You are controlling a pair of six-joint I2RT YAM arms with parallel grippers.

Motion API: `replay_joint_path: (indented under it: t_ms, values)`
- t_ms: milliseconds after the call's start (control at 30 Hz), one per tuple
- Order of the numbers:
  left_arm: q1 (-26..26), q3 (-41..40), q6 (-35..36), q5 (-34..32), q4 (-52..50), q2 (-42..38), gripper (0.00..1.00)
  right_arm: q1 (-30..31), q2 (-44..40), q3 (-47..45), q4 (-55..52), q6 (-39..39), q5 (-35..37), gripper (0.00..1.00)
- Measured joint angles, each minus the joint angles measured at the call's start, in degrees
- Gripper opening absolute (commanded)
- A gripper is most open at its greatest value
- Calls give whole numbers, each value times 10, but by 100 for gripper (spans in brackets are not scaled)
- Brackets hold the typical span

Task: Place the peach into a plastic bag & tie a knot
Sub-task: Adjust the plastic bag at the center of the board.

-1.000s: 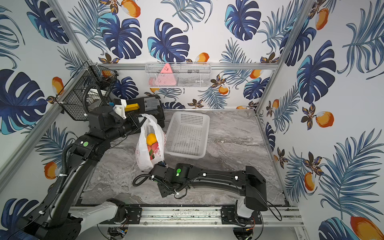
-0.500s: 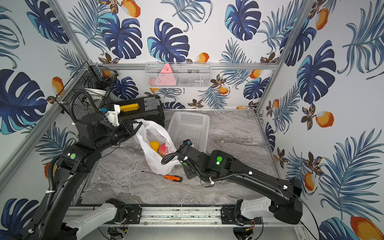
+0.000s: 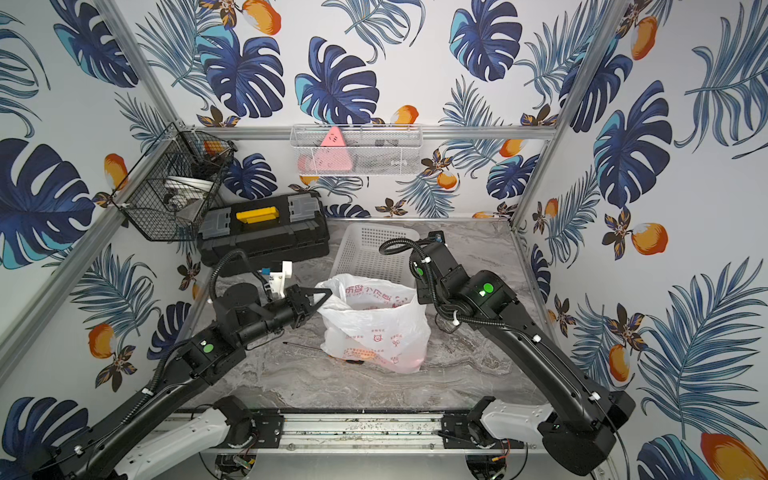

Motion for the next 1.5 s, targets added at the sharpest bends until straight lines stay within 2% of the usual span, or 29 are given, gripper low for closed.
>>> replay_joint_path:
  t_ms: [133, 233, 300, 400, 500, 567, 633, 733, 800, 900, 1033, 1300, 1400, 1500]
  values:
    - [-21, -100, -11, -24, 78, 2, 0, -28, 2, -34, 2, 8, -38, 56]
    - [-22, -148, -17, -38, 139, 2, 0, -40, 0, -23, -21, 14, -93, 67]
    - [-23, -157, -19, -40, 170, 2, 0, -40, -4, 12, -48, 17, -130, 70]
    - [-23, -160, -7, -39, 223, 1, 0, -40, -13, 104, -93, 20, -177, 69]
    - [-24, -166, 8, -30, 265, 11, 0, -38, 4, 204, -122, 29, -217, 61]
    - [-24, -173, 15, -17, 295, 25, 0, -18, 26, 230, -123, 38, -244, 55]
    - [-24, -178, 22, 2, 330, 47, 1, 14, 48, 206, -105, 47, -278, 48]
    - [-24, -179, 34, 33, 382, 76, 1, 35, 76, 134, -57, 61, -330, 43]
    - [-24, -179, 37, 58, 417, 93, 1, 36, 86, 86, -18, 70, -358, 44]
    - [-24, -179, 48, 87, 443, 101, 0, 32, 103, 29, 35, 76, -400, 51]
    - [-24, -177, 73, 114, 430, 89, 0, 23, 116, -31, 95, 90, -447, 59]
    - [-24, -162, 111, 129, 402, 92, 1, 15, 121, -93, 158, 116, -501, 61]
    - [-24, -158, 112, 136, 405, 107, 1, 12, 138, -94, 167, 123, -515, 58]
    - [-24, -157, 115, 143, 404, 115, 1, 13, 152, -98, 175, 137, -530, 49]
